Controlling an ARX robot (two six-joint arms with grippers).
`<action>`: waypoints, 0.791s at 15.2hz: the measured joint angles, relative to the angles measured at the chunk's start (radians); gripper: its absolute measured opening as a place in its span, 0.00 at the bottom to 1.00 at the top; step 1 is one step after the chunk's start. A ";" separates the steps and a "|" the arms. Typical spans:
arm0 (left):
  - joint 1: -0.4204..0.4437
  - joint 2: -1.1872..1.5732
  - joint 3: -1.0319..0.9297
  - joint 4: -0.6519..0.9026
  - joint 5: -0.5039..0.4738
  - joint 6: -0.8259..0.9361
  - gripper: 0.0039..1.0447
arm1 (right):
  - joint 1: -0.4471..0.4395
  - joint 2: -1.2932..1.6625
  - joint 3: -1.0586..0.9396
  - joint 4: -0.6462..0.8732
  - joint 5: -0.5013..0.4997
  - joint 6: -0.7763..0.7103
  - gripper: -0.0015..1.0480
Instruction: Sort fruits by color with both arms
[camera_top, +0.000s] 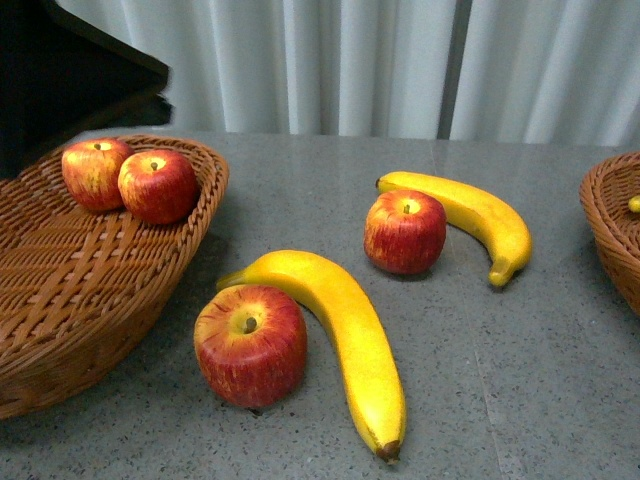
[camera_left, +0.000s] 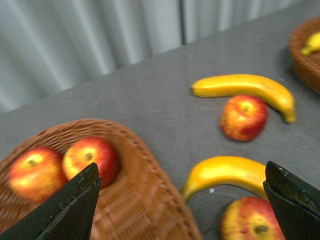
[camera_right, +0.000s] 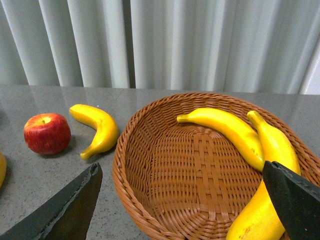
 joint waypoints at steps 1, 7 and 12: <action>-0.031 0.026 0.014 -0.043 0.035 0.067 0.94 | 0.000 0.000 0.000 0.000 0.000 0.000 0.94; -0.104 0.150 -0.002 -0.150 0.118 0.292 0.94 | 0.000 0.000 0.000 0.000 0.000 0.000 0.94; -0.105 0.272 -0.001 -0.115 0.154 0.382 0.94 | 0.000 0.000 0.000 0.000 0.000 0.000 0.94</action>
